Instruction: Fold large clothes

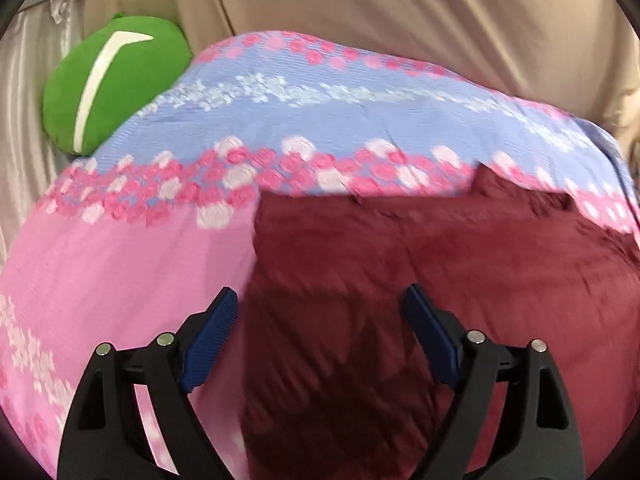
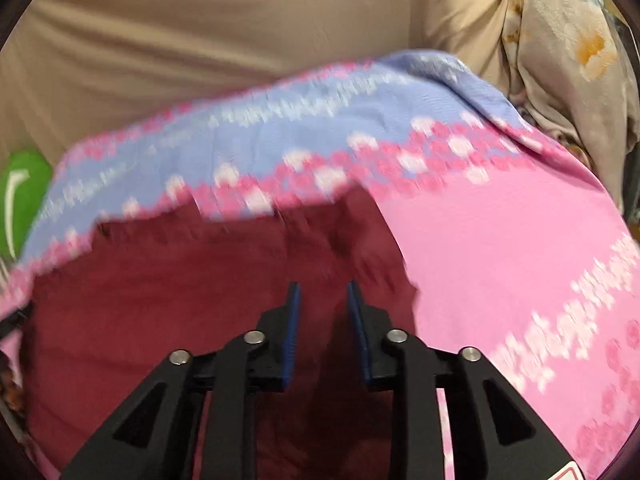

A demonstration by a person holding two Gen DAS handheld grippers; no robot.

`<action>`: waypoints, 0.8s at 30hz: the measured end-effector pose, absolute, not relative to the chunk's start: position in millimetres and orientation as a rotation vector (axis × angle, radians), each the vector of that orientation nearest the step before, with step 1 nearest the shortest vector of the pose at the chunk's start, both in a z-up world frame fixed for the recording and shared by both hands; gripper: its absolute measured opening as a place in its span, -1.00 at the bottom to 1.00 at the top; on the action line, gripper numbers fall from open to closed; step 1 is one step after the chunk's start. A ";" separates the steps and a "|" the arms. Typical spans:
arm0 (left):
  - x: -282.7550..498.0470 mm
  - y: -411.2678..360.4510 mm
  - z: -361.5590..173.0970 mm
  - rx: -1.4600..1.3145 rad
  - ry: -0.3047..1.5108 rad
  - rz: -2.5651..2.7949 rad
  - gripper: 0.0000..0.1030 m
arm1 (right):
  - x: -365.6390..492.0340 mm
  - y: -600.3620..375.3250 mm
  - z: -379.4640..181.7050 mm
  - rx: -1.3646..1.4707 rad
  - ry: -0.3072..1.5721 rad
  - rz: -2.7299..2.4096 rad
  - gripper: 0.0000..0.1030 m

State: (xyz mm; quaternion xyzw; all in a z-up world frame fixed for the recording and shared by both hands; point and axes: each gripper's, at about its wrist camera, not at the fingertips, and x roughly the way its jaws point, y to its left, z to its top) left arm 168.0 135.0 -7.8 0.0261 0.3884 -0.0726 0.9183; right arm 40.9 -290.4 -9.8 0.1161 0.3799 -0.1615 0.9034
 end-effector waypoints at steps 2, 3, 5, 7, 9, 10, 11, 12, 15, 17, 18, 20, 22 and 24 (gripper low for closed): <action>163.3 130.7 -22.1 0.097 0.818 -0.139 0.67 | 37.4 -295.3 -23.9 0.241 0.808 -0.343 -0.52; 162.7 131.8 -28.3 0.099 0.822 -0.134 0.68 | 34.6 -301.5 -28.2 0.274 0.805 -0.338 -0.53; 162.7 139.6 -28.7 0.055 0.839 -0.127 0.69 | 27.0 -308.4 -21.4 0.328 0.788 -0.358 -0.53; 158.0 145.6 -26.0 0.050 0.829 -0.108 0.69 | 13.7 -304.5 -10.6 0.337 0.751 -0.364 -0.51; 154.0 148.6 -29.3 0.053 0.826 -0.098 0.73 | 0.0 -299.3 -7.3 0.317 0.735 -0.364 -0.43; 152.2 150.5 -32.2 0.043 0.826 -0.098 0.75 | -3.6 -298.0 -14.6 0.293 0.758 -0.375 -0.42; 152.1 152.4 -33.7 0.033 0.828 -0.099 0.77 | -4.1 -298.8 -23.8 0.282 0.782 -0.382 -0.33; 152.0 154.1 -35.0 0.019 0.829 -0.101 0.78 | -4.9 -301.7 -36.3 0.290 0.805 -0.385 -0.13; 148.3 156.1 -30.0 0.025 0.827 -0.080 0.78 | -18.6 -317.3 -45.9 0.436 0.802 -0.367 -0.15; 134.8 156.0 -19.7 0.037 0.813 -0.064 0.73 | -31.0 -315.4 -32.7 0.432 0.773 -0.396 -0.20; 125.4 155.9 -13.4 0.038 0.802 -0.074 0.73 | -36.6 -311.4 -26.4 0.414 0.764 -0.405 -0.21; 103.9 151.9 -1.4 0.047 0.770 -0.113 0.73 | -48.8 -300.9 -16.2 0.398 0.749 -0.385 -0.22; 84.5 145.6 0.9 0.058 0.775 -0.152 0.73 | -58.6 -285.9 -11.3 0.384 0.748 -0.349 -0.22; 74.4 140.6 -6.6 0.070 0.810 -0.173 0.73 | -65.4 -266.8 -13.6 0.338 0.763 -0.319 -0.24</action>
